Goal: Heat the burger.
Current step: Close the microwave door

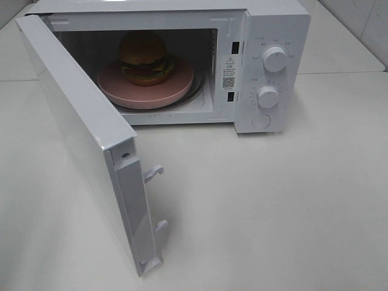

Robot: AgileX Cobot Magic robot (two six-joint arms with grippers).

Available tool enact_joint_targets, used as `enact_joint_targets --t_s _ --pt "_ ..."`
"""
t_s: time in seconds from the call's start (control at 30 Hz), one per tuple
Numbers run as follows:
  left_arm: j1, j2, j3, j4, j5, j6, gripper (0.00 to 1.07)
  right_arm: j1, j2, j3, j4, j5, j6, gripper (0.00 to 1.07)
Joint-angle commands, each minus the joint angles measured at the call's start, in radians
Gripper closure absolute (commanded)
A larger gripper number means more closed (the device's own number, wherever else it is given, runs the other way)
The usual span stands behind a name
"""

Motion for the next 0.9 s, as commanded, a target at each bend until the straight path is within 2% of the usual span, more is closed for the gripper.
enact_joint_targets --t_s 0.03,0.1,0.17,0.2,0.27,0.3,0.37,0.47,0.53,0.83,0.9 --pt "0.002 0.094 -0.006 -0.028 -0.139 0.041 0.2 -0.003 -0.027 0.002 0.005 -0.008 -0.012 0.33" --pt "0.002 0.116 -0.006 -0.029 -0.168 0.04 0.21 -0.003 -0.027 0.002 0.005 -0.008 -0.012 0.33" --pt "0.002 0.195 -0.006 -0.03 -0.254 0.04 0.32 -0.003 -0.027 0.002 0.005 -0.008 -0.012 0.33" --pt "0.002 0.195 -0.006 -0.03 -0.254 0.04 0.32 -0.003 -0.027 0.002 0.005 -0.008 -0.012 0.33" --pt "0.002 0.249 -0.006 -0.032 -0.291 0.039 0.48 -0.003 -0.027 0.002 0.005 -0.008 -0.012 0.33" --pt "0.002 0.249 -0.006 -0.032 -0.291 0.039 0.48 -0.003 -0.027 0.002 0.005 -0.008 -0.012 0.33" --pt "0.002 0.299 -0.006 -0.034 -0.313 0.035 0.75 -0.003 -0.027 0.002 0.005 -0.008 -0.012 0.33" --pt "0.002 0.311 -0.006 -0.034 -0.319 0.035 0.81 -0.003 -0.027 0.002 0.005 -0.008 -0.012 0.33" --pt "0.002 0.376 -0.006 -0.038 -0.349 0.033 1.05 -0.003 -0.027 0.002 0.005 -0.008 -0.012 0.33" --pt "0.002 0.482 -0.006 -0.037 -0.462 0.034 1.07 -0.003 -0.027 0.002 0.005 -0.008 -0.012 0.33" --pt "0.002 0.547 -0.006 -0.031 -0.564 0.036 1.07 -0.003 -0.027 0.002 0.005 -0.008 -0.012 0.33"
